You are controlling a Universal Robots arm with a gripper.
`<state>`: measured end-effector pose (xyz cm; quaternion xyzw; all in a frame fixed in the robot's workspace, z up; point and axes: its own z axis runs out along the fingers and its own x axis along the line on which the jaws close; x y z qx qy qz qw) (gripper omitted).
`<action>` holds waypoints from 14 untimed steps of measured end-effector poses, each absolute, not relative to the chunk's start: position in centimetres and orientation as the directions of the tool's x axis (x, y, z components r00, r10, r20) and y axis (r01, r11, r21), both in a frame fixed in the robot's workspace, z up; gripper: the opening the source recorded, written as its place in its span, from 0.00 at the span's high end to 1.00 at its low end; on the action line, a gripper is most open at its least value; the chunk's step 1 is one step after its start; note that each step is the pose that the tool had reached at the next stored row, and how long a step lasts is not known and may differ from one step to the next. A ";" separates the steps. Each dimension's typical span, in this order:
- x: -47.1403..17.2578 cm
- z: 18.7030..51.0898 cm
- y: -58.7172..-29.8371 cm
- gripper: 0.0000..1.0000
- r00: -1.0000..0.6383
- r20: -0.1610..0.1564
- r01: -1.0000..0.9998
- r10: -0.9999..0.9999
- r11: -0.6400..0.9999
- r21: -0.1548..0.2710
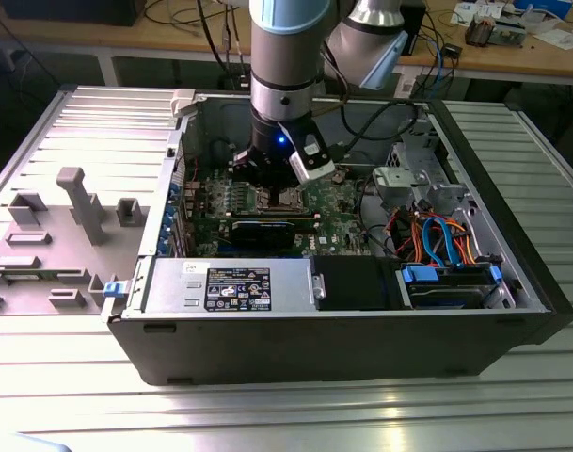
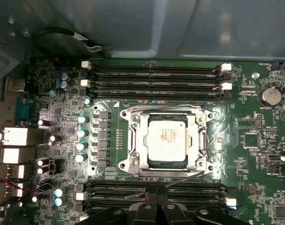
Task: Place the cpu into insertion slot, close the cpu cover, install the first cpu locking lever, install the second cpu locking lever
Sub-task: 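Install the second cpu locking lever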
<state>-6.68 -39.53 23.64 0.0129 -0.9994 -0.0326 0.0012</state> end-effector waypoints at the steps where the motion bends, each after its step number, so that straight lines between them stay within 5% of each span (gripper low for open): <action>1: -6.9 23.2 -39.5 0.89 -1.000 0.002 -0.026 -0.026 0.998 0.065; 14: -7.9 21.9 -39.5 0.89 -0.998 0.001 -0.062 -0.062 0.996 0.068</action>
